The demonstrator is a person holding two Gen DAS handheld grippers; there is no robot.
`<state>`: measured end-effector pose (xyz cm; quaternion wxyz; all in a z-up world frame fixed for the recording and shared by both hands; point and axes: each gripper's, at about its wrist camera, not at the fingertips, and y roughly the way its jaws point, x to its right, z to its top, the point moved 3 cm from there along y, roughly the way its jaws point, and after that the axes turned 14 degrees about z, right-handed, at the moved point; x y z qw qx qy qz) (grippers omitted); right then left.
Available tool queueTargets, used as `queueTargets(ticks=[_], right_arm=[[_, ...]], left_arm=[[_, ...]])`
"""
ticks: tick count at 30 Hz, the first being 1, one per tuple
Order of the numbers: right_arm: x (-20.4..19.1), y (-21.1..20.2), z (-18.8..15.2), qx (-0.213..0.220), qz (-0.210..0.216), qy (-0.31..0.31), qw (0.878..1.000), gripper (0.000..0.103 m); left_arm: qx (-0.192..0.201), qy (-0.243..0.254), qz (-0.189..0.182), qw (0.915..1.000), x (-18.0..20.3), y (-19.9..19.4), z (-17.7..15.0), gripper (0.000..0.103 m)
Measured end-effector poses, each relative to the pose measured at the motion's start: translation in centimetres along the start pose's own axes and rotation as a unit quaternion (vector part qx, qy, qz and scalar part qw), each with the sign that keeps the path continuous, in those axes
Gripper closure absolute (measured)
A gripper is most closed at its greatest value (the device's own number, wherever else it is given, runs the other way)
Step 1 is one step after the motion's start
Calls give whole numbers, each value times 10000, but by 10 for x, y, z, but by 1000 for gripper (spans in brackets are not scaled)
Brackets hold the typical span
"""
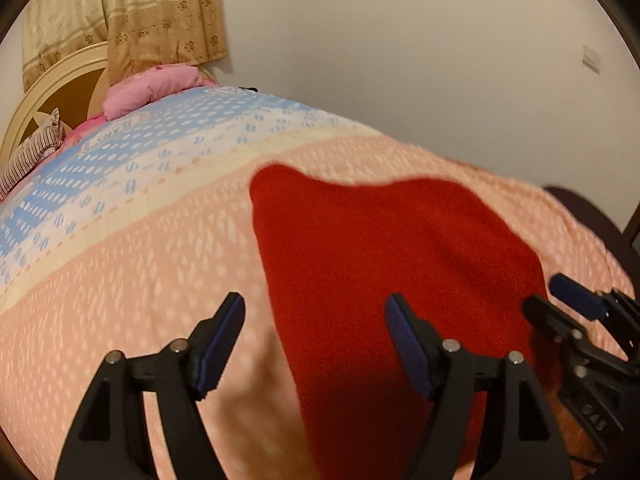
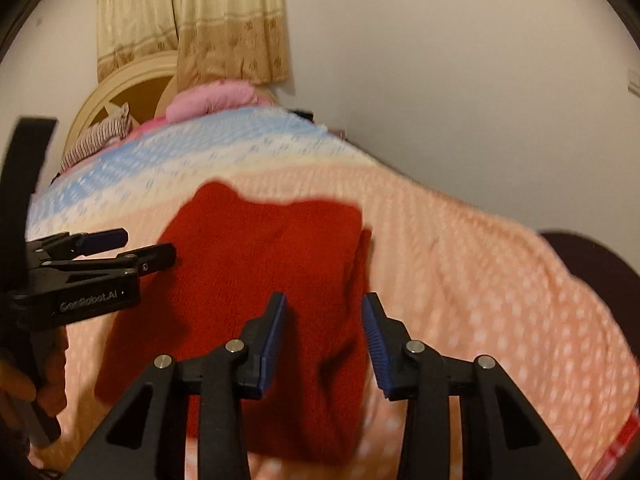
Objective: Fold small clothes
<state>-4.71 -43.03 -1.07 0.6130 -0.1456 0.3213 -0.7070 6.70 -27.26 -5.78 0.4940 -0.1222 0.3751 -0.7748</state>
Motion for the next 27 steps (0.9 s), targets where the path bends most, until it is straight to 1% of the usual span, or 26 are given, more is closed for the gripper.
queueTargets(ticks=[3, 6, 9, 11, 12, 15, 20, 22, 25, 27], right_arm=[[2, 4, -20, -199, -29, 108, 9997, 63], [2, 5, -29, -241, -81, 99, 9996, 63], [-4, 2, -36, -345, -204, 58, 9992, 63], [-6, 1, -44, -497, -308, -33, 9983, 63], [-6, -2, -49, -578, -345, -55, 9977, 63], [-8, -14, -65, -711, -369, -46, 9968, 63], [-13, -31, -77, -964, -443, -48, 9943, 62], [-15, -41, -78, -946, -388, 13, 9948, 62], [-18, -64, -71, -713, -322, 83, 9969, 62], [-20, -76, -63, -551, -291, 136, 9980, 62]], left_arm=[[32, 110, 168, 9998, 6, -5, -14, 27], [82, 142, 302, 9994, 6, -12, -19, 27], [45, 126, 281, 9995, 1, -19, -25, 27], [4, 144, 291, 9995, 0, -25, -31, 22], [-18, 161, 308, 9994, 0, -26, -34, 21], [-97, 238, 286, 9993, 2, -29, -46, 21], [-170, 394, 310, 9986, 4, -41, -60, 21], [-171, 399, 296, 9986, 2, -48, -63, 21], [-230, 336, 259, 9988, -3, -57, -66, 19], [-178, 295, 246, 9991, -7, -68, -67, 18]])
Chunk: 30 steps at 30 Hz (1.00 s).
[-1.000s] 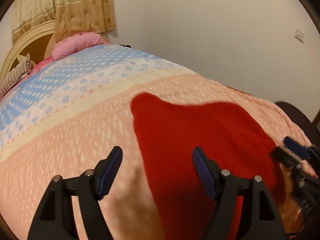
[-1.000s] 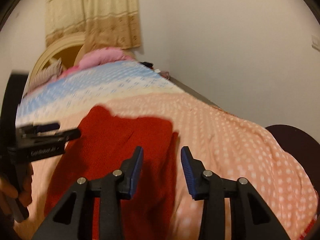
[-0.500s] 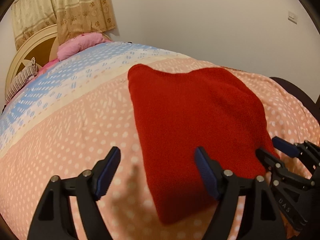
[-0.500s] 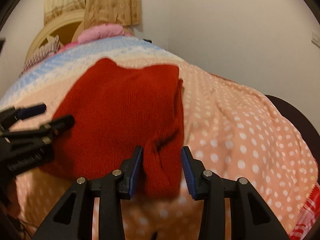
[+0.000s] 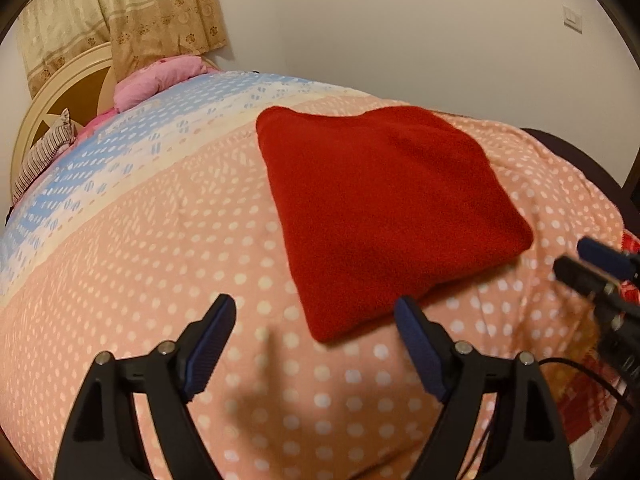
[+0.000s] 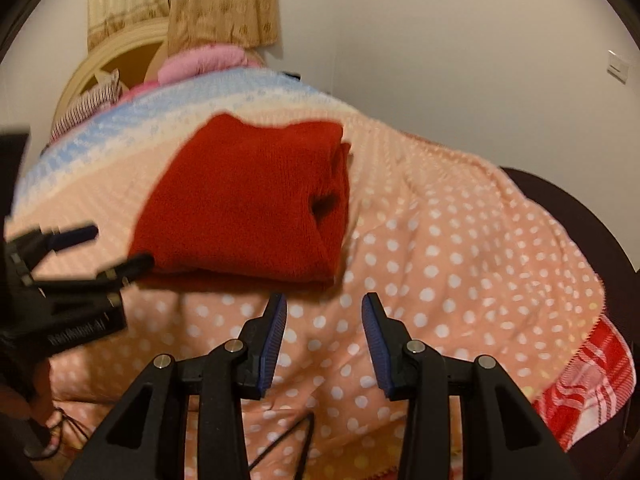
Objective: Fold small clothes
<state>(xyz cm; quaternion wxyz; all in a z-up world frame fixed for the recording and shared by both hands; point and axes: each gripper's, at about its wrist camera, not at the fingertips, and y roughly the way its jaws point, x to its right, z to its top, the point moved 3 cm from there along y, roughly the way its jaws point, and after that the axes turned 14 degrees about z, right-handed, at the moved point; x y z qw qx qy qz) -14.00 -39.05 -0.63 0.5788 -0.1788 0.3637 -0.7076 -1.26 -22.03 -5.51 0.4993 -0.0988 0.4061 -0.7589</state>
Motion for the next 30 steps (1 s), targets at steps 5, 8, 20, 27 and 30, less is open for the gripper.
queueTargets(ticks=[5, 8, 20, 27, 30], right_arm=[[-6, -36, 16, 531, 69, 155, 9984, 48], [-13, -56, 26, 904, 136, 163, 9957, 45], [-42, -127, 45, 2201, -350, -401, 9740, 27], [-54, -155, 47, 2766, -506, -548, 9581, 21], [-57, -160, 48, 2873, -629, -650, 9536, 19]], left_arm=[[496, -56, 184, 9986, -10, -30, 4, 0], [838, -146, 206, 9962, -15, -51, 9, 0], [1745, -503, 481, 9822, -33, -99, 25, 0], [1828, -722, 302, 9800, -39, -112, 29, 0], [1906, -722, 437, 9780, -40, -114, 29, 0]])
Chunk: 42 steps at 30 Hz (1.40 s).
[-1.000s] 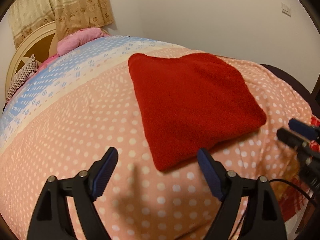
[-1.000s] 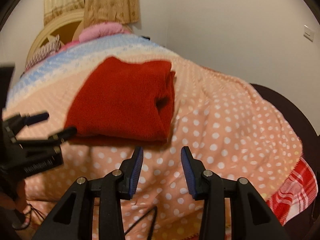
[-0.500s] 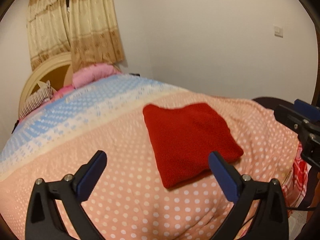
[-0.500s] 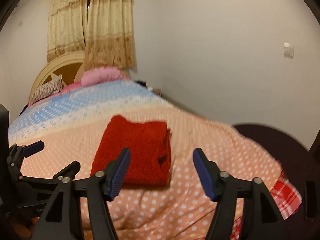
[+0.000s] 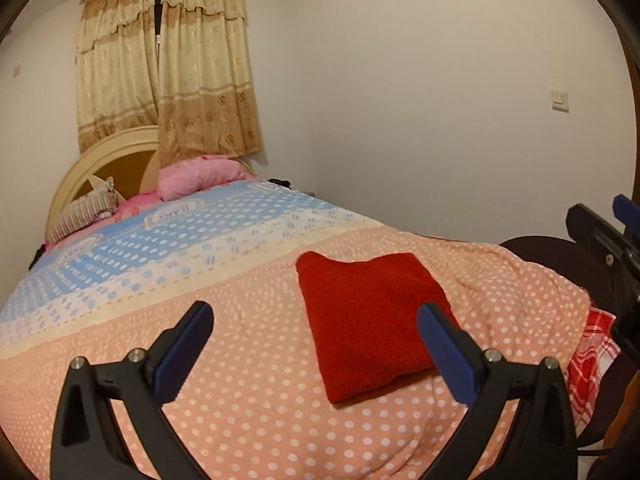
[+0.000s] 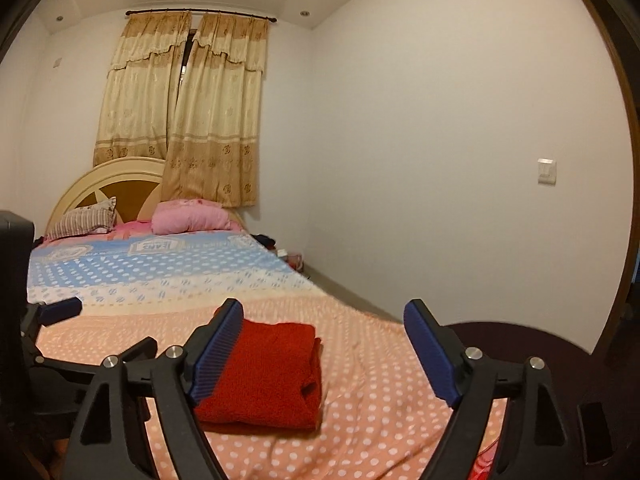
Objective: Fold small clothes
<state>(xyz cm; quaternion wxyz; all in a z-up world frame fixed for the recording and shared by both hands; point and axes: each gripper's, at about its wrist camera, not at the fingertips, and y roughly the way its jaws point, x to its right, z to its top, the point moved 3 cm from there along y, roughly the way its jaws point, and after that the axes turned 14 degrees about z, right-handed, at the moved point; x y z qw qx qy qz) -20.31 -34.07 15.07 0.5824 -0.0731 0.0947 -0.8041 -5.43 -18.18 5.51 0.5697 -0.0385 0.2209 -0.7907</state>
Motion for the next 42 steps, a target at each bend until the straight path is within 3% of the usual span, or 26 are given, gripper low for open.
queueTargets(ticks=[42], right_arm=[[16, 0, -7, -84, 36, 346, 9994, 18]], left_arm=[[-111, -12, 195, 9997, 0, -5, 6, 0]])
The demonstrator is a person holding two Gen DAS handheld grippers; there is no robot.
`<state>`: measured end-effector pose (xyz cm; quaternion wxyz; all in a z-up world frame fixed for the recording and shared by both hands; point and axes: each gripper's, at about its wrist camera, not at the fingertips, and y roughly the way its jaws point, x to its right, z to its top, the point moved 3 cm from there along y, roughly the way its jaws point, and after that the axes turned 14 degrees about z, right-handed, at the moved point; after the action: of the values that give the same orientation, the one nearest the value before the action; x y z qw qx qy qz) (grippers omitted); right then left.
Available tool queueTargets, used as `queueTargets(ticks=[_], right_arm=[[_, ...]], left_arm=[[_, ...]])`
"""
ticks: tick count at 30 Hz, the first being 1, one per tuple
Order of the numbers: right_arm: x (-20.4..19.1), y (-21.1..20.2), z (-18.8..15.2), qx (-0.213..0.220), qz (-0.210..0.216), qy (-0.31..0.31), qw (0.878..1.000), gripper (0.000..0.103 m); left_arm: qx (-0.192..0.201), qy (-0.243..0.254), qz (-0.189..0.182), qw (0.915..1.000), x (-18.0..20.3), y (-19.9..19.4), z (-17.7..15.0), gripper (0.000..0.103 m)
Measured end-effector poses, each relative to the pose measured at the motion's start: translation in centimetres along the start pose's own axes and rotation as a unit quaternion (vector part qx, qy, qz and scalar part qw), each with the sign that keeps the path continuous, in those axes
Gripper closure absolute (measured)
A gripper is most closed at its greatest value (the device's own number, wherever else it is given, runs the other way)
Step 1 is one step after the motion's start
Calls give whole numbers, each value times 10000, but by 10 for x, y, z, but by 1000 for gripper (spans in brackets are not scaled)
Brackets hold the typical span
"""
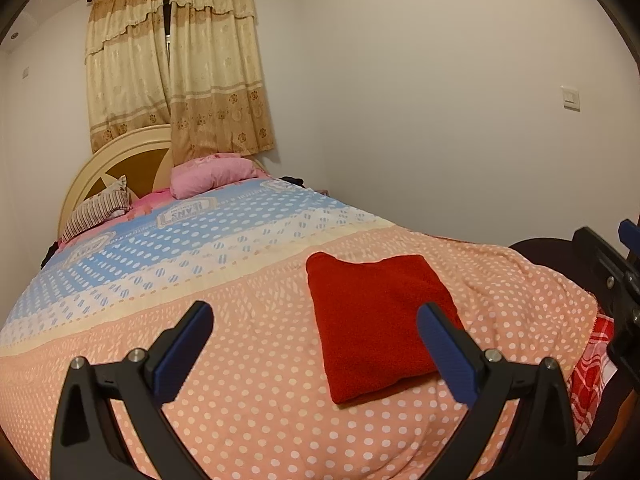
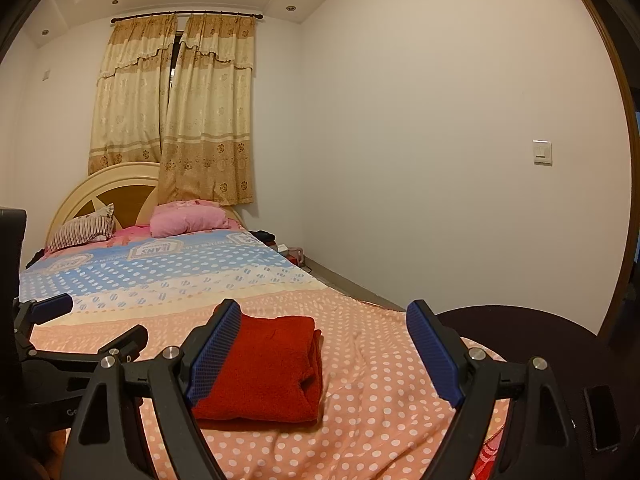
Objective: Fold small clothes
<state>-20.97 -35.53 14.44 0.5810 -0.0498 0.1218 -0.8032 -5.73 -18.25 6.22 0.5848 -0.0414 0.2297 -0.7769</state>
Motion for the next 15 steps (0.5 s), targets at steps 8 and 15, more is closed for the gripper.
queueTargets(ticks=[8, 15], right_arm=[[-5, -1, -1, -20, 16, -32, 10000, 18], [-11, 3, -4, -106, 41, -85, 9999, 18]], left_arm=[[-119, -85, -23, 9999, -2, 4, -1, 0], [-268, -142, -164, 9994, 0, 12, -6, 0]])
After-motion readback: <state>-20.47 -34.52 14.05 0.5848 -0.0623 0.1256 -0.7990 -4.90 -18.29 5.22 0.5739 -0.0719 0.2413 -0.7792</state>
